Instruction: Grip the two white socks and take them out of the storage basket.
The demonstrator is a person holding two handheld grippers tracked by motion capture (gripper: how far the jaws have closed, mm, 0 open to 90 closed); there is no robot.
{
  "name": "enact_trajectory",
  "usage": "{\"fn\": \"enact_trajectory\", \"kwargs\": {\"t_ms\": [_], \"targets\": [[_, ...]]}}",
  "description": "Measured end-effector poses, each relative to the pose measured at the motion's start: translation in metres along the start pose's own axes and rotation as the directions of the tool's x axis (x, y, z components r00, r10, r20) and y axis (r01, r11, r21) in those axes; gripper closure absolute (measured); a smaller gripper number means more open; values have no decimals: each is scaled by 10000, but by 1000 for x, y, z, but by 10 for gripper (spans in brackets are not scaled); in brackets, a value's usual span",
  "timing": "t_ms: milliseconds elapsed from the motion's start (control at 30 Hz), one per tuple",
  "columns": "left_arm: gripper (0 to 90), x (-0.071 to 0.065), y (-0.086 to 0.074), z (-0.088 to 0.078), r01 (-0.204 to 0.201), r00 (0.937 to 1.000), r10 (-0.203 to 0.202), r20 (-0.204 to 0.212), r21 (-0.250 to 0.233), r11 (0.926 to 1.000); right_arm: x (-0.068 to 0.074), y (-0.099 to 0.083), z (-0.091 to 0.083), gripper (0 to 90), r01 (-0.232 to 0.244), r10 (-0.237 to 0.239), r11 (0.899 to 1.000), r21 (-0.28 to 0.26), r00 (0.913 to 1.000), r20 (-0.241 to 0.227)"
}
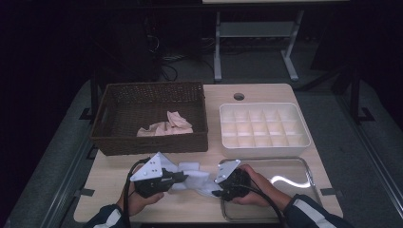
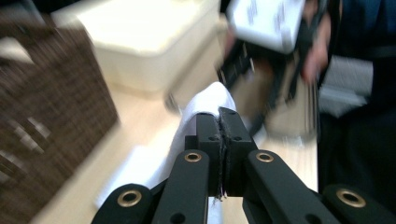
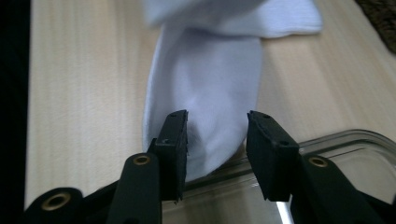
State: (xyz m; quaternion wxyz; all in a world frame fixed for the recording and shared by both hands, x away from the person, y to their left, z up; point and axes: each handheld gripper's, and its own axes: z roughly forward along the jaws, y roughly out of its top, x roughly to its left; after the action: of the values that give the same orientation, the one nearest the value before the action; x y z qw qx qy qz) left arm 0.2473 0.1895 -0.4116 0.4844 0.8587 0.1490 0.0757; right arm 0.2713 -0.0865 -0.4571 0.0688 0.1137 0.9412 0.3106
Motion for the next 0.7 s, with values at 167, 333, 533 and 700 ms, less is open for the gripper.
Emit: {"fn": "enact_trajectory", "kwargs": {"t_ms": [167,333,533,700], "targets": [[882,3,-14,18,147,9997,-165,158,1085,9940,-2,0,0,603,-376,378,9993,-64,9984,426],[880,5,-24,30,48,9999,-21,-137,1944,9809,-4,0,-2,607,-593,612,9979,-272,9955,724],[874,10,-31,38,184,9985,-49,-551,2483,9685,-9,1,-12,695,-1023,1139,9899,-986,9862,1204],[796,16,-32,27,580,9952,-407,-886,2023,9776,-8,8,-14,763,-849,1029,9849,-1506,9879,1162]]}}
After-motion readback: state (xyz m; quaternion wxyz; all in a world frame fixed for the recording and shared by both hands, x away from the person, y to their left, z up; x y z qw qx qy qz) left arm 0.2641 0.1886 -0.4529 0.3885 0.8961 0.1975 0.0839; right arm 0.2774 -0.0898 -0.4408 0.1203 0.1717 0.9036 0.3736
